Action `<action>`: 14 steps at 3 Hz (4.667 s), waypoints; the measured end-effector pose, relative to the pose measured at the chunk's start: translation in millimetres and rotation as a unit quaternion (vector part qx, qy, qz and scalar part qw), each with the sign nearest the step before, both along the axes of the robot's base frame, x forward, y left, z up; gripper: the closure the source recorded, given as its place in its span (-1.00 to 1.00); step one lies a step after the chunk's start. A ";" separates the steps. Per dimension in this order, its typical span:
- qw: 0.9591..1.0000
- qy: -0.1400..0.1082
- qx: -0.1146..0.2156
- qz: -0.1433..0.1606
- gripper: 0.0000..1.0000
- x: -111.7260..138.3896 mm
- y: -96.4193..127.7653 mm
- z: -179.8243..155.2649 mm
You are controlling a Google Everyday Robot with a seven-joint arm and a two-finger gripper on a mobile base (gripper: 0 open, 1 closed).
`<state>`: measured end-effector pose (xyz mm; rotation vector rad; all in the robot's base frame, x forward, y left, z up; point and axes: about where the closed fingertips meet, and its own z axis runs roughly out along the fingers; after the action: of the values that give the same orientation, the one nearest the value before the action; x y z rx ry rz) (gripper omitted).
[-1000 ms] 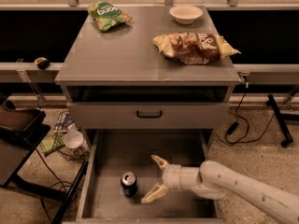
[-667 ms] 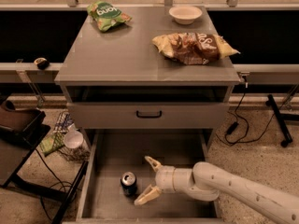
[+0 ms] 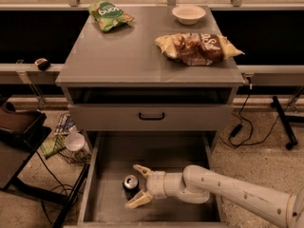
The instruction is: Pick pepsi can from middle drawer and place on counter
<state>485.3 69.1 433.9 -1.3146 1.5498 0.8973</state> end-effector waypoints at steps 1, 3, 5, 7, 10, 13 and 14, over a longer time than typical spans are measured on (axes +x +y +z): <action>1.000 0.003 -0.002 0.018 -0.25 4.9 19.9 -12.7; 1.000 0.001 0.019 0.011 0.68 6.6 23.4 6.3; 0.999 -0.011 0.033 -0.018 1.00 -50.2 -57.6 142.9; 0.997 -0.049 0.039 -0.039 1.00 -12.7 -102.6 347.8; 0.987 -0.101 0.100 -0.071 1.00 118.7 4.1 527.3; 0.981 -0.072 0.080 -0.161 1.00 214.5 4.9 551.2; 0.985 -0.027 0.074 -0.156 1.00 258.4 28.4 474.1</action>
Offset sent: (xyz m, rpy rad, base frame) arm 0.0178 0.0388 -0.0277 0.0104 0.0181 0.0479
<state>743.7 97.5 907.9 -0.9501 1.5623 0.7547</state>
